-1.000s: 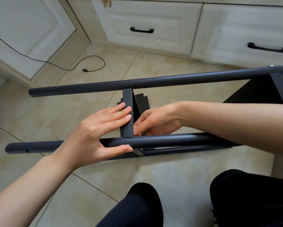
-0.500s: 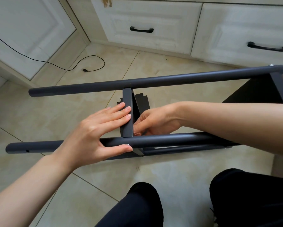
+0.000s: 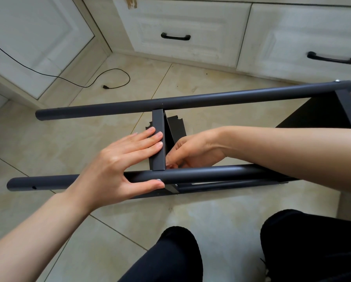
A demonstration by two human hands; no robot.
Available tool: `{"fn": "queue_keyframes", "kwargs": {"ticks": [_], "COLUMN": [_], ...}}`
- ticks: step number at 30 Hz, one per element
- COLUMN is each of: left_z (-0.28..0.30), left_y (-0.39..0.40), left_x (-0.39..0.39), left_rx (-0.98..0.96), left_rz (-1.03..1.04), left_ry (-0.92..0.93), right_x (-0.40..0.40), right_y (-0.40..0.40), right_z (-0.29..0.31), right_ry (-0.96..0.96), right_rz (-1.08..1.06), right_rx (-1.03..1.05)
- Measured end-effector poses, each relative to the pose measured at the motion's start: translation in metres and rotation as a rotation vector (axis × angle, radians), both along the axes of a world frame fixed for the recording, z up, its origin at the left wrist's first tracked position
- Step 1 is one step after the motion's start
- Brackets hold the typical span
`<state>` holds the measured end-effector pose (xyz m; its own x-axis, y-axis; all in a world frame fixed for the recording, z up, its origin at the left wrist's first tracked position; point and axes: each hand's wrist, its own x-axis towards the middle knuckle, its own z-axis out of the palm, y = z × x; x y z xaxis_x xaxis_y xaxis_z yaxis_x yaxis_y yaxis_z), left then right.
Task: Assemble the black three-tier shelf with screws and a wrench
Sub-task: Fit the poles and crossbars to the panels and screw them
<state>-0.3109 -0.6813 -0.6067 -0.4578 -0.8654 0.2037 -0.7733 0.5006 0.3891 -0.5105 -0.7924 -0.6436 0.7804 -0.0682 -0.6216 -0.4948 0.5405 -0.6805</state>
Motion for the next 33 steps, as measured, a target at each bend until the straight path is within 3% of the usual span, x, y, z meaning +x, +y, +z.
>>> {"fn": "queue_keyframes", "kwargs": {"ticks": [33], "left_z": [0.0020], "left_y": [0.0003], "left_x": [-0.0020], "left_rx": [-0.005], "left_rz": [-0.008], "left_ry": [0.009], "right_x": [0.0020], "right_y": [-0.0008], "right_z": [0.0002], "right_ry": [0.028], "right_rz": [0.020], "right_rx": [-0.046]}}
